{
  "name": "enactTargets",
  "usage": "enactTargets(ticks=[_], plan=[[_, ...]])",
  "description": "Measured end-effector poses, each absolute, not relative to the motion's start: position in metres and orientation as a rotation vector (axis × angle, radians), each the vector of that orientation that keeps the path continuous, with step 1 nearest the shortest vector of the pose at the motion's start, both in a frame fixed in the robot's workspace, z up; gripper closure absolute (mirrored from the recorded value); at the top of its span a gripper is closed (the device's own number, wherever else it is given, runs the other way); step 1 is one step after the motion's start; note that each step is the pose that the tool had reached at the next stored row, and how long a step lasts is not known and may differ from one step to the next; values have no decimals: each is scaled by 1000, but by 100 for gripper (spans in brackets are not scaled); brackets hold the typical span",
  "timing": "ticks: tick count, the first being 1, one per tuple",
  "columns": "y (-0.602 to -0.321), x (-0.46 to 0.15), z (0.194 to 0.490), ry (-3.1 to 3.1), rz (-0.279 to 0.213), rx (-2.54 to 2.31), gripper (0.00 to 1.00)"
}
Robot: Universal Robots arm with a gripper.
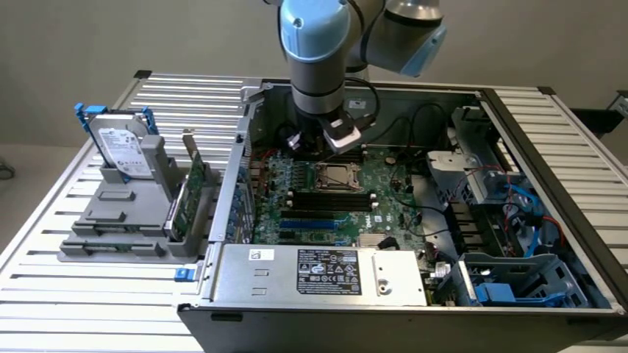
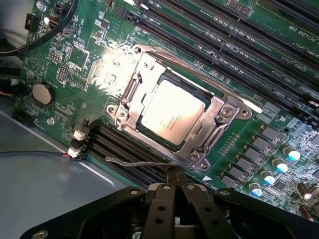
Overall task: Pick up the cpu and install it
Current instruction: 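Close the cpu cover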
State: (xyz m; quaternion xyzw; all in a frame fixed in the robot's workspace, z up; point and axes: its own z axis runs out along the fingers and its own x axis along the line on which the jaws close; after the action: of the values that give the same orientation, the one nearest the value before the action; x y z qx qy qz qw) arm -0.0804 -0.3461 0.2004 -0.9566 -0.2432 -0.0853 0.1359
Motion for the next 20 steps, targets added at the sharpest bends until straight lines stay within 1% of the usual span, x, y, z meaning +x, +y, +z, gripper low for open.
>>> enactTargets(ticks=[20], plan=[[-346,-70,195,-705,-249,-2770,89]])
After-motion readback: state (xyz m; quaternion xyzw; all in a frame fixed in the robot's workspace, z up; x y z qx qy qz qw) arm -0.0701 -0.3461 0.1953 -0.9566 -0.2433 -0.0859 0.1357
